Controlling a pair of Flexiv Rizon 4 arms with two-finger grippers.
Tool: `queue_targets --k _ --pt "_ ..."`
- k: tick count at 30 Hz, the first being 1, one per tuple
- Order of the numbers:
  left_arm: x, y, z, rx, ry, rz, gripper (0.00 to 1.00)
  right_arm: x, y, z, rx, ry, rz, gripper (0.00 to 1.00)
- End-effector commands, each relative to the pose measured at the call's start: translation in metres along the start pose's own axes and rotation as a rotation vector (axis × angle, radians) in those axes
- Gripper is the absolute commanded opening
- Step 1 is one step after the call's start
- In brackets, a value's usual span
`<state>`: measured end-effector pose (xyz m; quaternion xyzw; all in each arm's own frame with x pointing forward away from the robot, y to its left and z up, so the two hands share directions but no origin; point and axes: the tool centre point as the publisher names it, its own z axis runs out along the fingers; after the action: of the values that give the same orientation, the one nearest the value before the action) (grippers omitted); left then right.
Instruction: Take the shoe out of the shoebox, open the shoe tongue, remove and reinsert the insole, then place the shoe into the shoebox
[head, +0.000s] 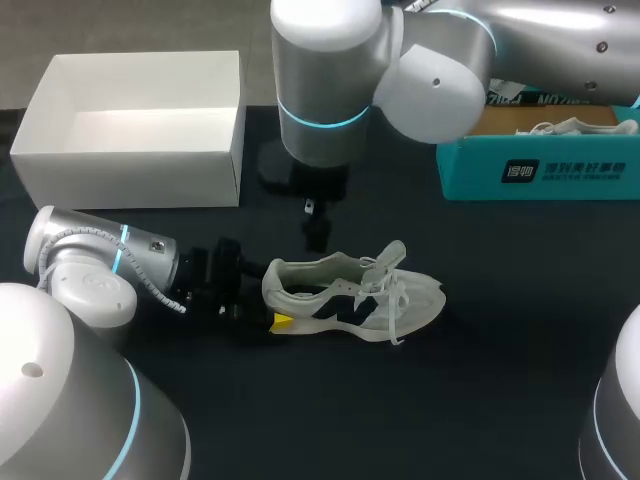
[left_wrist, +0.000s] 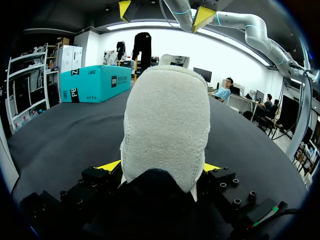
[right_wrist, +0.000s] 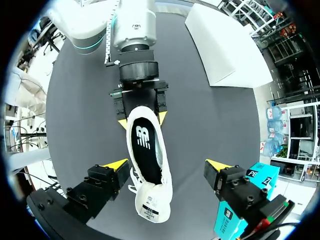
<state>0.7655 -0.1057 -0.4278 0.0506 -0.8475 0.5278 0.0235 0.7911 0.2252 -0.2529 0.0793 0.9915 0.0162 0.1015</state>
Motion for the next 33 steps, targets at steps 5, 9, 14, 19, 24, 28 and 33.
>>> queue_targets --k 5,9,14,19,24,28,33 --pt "0.000 0.004 0.001 0.000 0.000 -0.001 0.00 0.011 0.005 0.023 -0.037 0.022 0.008 0.00" --pt "0.000 0.004 0.001 0.000 0.000 -0.001 0.00 0.016 0.006 0.029 -0.057 0.050 0.007 0.00" --pt "0.000 0.004 0.001 0.000 0.000 -0.001 0.00 0.023 0.007 0.032 -0.045 0.068 0.039 0.00" --pt "0.000 0.004 0.001 0.000 0.000 -0.001 0.00 0.023 0.007 0.032 -0.045 0.068 0.039 0.00" --pt "0.000 0.004 0.001 0.000 0.000 -0.001 0.00 0.023 0.007 0.032 -0.045 0.068 0.039 0.00" --pt "0.000 0.004 0.001 0.000 0.000 -0.001 0.00 0.021 -0.001 0.058 -0.045 0.098 0.022 0.00" --pt "0.000 0.004 0.001 0.000 0.000 -0.001 0.00 0.025 -0.010 0.076 -0.038 0.100 0.031 0.00"
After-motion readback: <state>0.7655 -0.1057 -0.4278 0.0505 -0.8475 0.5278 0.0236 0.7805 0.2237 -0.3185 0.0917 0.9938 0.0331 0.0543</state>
